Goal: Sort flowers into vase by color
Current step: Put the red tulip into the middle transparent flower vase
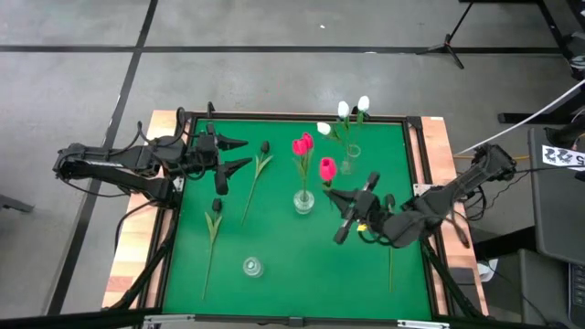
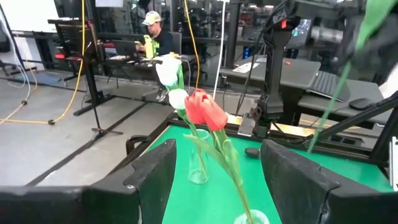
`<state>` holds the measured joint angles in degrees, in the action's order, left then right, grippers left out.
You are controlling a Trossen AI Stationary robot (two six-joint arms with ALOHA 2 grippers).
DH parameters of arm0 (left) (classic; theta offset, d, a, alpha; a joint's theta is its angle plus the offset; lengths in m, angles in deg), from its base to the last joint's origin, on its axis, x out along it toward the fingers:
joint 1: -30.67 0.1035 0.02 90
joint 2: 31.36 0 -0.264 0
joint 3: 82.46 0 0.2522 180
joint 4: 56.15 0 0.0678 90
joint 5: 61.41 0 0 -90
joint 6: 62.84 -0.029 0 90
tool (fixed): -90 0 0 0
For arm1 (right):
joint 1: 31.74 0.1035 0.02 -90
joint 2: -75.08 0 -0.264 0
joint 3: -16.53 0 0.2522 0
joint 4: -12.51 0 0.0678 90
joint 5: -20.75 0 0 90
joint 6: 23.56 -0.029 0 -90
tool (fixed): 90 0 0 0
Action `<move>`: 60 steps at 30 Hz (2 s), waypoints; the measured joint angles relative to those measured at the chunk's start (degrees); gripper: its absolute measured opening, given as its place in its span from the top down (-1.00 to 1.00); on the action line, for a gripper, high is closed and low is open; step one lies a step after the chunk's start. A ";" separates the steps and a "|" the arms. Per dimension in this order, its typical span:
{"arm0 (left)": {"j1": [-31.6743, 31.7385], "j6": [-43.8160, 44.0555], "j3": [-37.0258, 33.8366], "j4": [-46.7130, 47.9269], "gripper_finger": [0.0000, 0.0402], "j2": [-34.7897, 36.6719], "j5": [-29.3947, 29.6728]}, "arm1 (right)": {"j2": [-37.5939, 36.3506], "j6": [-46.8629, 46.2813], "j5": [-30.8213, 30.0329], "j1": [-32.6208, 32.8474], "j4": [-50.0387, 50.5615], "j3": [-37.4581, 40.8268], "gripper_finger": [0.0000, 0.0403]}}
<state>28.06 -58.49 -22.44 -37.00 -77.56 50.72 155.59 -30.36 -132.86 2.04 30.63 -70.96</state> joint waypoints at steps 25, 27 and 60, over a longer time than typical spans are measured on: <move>0.02 1.71 0.00 0.73 -0.15 0.00 -0.02 | 1.32 10.38 23.10 -15.74 -67.07 35.56 1.00; 0.02 1.71 0.00 1.40 -0.15 0.00 -0.02 | 1.79 10.37 24.29 -16.64 -67.51 35.26 1.00; 0.02 1.67 0.00 1.95 -0.15 0.00 0.02 | 10.16 5.70 25.72 -18.07 -59.75 35.36 0.99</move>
<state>28.08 -56.82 -22.44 -35.04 -77.56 50.74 165.75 -24.66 -107.14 -16.04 -29.12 -35.60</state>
